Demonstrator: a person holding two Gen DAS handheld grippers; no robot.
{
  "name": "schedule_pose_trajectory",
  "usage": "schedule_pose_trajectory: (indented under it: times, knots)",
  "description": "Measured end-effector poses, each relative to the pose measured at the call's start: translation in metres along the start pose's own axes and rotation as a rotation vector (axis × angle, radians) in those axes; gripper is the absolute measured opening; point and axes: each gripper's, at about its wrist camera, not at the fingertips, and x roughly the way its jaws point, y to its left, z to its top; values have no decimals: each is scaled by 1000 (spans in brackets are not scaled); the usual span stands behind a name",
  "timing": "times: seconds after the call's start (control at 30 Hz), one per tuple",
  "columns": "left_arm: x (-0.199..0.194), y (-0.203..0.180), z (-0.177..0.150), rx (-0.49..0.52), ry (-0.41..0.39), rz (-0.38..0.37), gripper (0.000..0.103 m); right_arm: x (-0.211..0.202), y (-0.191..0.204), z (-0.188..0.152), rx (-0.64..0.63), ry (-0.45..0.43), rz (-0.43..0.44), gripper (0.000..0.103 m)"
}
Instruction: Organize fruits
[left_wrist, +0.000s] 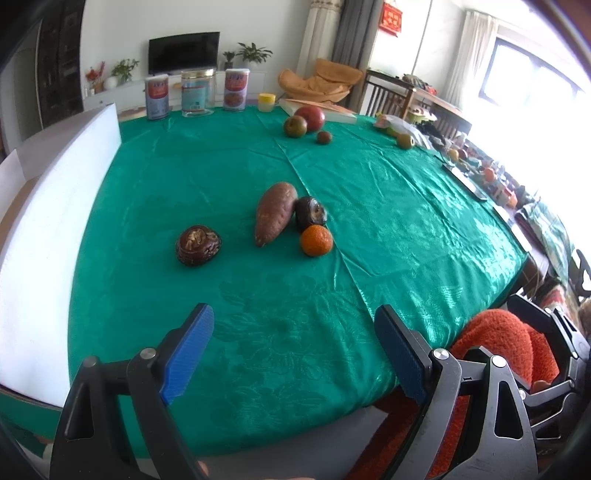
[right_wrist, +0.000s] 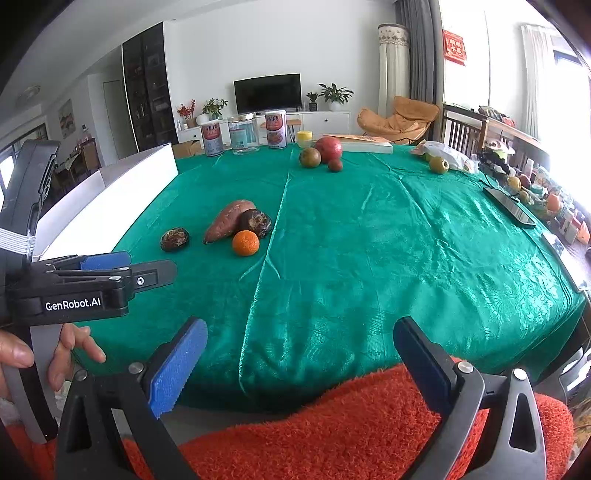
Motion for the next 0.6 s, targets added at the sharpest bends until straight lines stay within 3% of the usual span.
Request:
schedule_pose_trajectory:
  times: [0.37,0.6]
  knots:
    - [-3,1,0,-5,-7,6,90,-1,2,0,-12,-4,-6,100]
    - [1,15,-2,-2,7,58,90,-3,2,-2,-11,-10,-12,100]
